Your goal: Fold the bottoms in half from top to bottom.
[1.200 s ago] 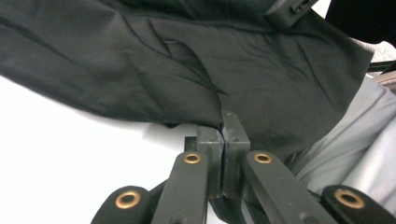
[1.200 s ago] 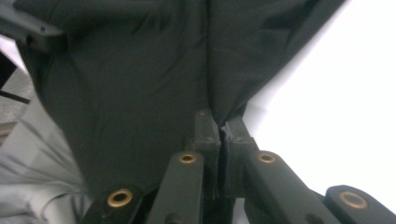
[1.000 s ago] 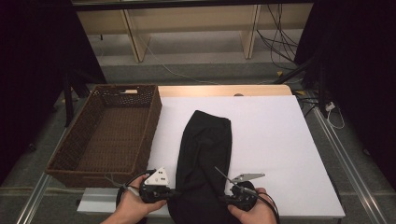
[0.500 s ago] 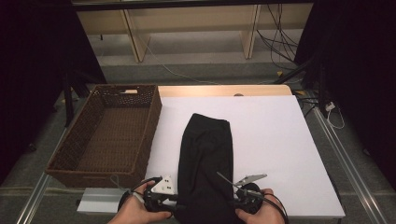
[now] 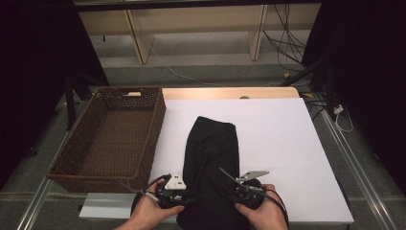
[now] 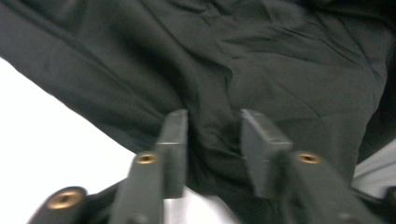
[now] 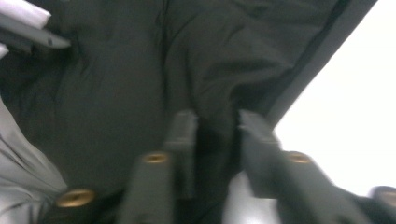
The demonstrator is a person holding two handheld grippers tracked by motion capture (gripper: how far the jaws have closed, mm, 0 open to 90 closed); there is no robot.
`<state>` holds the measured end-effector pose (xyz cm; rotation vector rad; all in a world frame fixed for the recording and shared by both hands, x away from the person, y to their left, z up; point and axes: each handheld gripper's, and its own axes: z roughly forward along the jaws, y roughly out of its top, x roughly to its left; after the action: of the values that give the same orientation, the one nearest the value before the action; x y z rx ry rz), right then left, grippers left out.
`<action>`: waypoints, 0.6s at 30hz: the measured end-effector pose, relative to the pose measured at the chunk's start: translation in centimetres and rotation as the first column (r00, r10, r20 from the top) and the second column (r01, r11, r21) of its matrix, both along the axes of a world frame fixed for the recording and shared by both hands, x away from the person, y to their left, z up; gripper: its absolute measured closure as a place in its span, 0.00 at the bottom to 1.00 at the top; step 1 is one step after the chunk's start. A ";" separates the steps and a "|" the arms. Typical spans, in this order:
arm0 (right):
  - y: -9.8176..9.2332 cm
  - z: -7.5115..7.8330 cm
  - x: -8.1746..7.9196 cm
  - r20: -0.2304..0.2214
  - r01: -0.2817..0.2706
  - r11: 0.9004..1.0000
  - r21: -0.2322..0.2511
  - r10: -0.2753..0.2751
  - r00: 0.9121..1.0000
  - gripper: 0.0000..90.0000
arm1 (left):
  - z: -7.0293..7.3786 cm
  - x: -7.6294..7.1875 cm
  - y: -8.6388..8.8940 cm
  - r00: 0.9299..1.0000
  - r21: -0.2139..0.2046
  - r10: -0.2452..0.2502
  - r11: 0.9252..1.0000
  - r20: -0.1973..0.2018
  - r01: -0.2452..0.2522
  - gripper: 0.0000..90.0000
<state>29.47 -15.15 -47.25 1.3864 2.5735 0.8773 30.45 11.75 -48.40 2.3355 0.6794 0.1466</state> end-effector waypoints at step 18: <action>-0.8 1.0 -1.4 -0.079 -0.049 0.999 -0.024 0.047 0.996 0.95 | 0.7 -2.3 0.1 0.996 -0.015 -0.079 0.997 -0.029 0.079 0.95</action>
<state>28.03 -15.97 -46.29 1.3851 2.6766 0.8087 28.19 11.82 -47.71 2.3513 0.5998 0.0718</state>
